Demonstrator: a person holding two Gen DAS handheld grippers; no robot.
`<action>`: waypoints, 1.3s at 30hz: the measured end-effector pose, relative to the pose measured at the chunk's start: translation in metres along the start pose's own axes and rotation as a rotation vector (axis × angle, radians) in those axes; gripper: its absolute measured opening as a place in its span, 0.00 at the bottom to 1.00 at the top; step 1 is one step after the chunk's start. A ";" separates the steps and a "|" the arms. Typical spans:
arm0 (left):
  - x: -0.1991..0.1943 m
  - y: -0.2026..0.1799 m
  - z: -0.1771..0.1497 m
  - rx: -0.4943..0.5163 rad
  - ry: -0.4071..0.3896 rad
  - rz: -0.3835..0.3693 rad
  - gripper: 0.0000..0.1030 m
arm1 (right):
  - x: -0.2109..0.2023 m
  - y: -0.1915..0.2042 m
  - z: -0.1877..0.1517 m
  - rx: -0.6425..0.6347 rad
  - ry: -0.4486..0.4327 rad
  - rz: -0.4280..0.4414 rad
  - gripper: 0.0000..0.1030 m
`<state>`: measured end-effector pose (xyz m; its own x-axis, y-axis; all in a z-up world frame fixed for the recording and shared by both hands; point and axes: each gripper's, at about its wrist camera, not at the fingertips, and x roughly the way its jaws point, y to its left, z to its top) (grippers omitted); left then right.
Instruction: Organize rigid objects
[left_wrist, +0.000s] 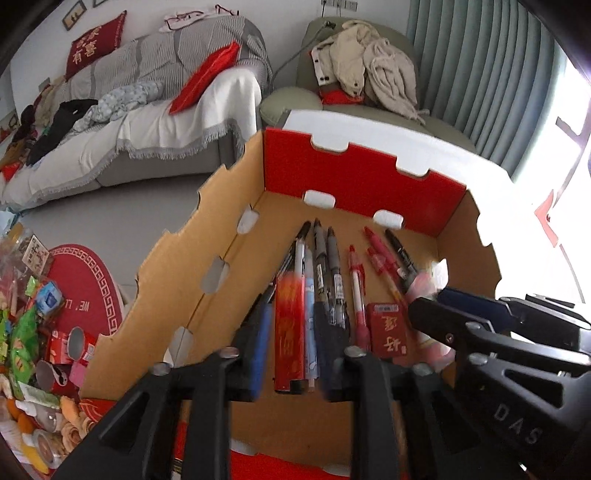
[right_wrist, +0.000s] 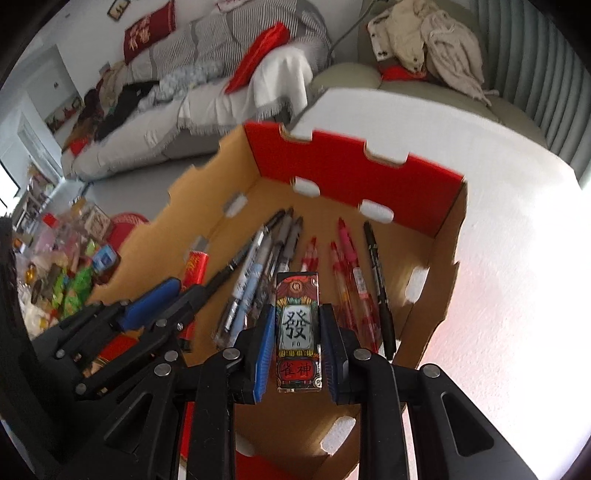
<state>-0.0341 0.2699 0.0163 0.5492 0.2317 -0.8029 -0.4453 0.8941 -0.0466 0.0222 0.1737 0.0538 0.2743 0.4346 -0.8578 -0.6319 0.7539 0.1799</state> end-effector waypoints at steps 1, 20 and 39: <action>0.001 0.000 -0.001 0.001 0.002 0.019 0.52 | 0.000 -0.003 -0.001 0.010 0.009 -0.027 0.26; -0.031 0.007 -0.010 -0.091 0.086 0.116 0.92 | -0.081 -0.003 -0.012 -0.010 -0.063 0.031 1.00; -0.041 0.007 -0.017 -0.124 0.102 0.116 0.92 | -0.070 0.003 -0.012 -0.042 -0.009 0.012 1.00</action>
<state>-0.0714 0.2604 0.0387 0.4176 0.2852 -0.8627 -0.5891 0.8078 -0.0181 -0.0078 0.1393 0.1084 0.2733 0.4479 -0.8513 -0.6650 0.7275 0.1692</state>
